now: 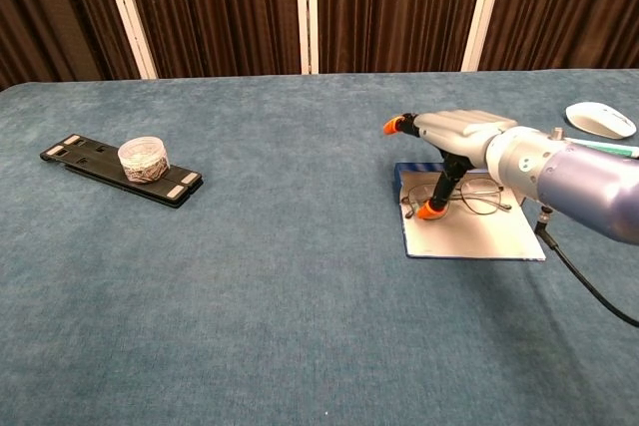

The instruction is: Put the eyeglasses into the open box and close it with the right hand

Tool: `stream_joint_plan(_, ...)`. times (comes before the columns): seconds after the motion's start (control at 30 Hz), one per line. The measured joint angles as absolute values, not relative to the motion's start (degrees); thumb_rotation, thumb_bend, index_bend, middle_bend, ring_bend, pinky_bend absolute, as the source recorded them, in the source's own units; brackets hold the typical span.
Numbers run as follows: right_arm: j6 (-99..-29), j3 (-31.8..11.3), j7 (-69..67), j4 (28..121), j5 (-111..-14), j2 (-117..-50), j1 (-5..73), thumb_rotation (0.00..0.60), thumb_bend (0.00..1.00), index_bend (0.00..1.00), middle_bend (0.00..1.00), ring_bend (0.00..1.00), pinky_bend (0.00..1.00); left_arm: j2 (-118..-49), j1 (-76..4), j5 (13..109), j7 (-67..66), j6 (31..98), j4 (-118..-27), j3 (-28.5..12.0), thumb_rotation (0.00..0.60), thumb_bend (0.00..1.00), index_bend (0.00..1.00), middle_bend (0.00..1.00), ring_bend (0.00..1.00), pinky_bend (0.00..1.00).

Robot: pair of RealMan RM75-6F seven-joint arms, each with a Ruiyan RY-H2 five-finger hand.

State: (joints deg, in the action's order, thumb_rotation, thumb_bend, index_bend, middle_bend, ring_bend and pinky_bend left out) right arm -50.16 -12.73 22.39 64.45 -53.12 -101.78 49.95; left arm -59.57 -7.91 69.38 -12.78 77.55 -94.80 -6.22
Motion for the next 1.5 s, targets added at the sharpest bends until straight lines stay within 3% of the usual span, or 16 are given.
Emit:
stream_joint_plan(0.33,-49.19,-13.92,22.09,60.37,-53.15,-101.81,50.04,0.600,0.00,0.06,0.00,0.00,0.00,-59.68,-8.09,69.03,-13.01,77.38,-94.73,-6.18,0.600,0.00,0.00,0.00,0.00,0.00)
stream_joint_plan(0.73,-49.42,-11.24,22.28,66.19,-57.04,-98.06,48.13,0.600,0.00,0.06,0.00,0.00,0.00,-59.77,-8.13,68.90,-13.18,77.63,-94.75,-6.13,0.600,0.00,0.00,0.00,0.00,0.00)
stream_joint_plan(1.5,-48.51,-13.35,21.94,55.21,-57.19,-101.35,49.14,0.600,0.00,0.06,0.00,0.00,0.00,-60.48,-8.56,67.94,-14.46,77.29,-94.40,-6.07,0.600,0.00,0.00,0.00,0.00,0.00)
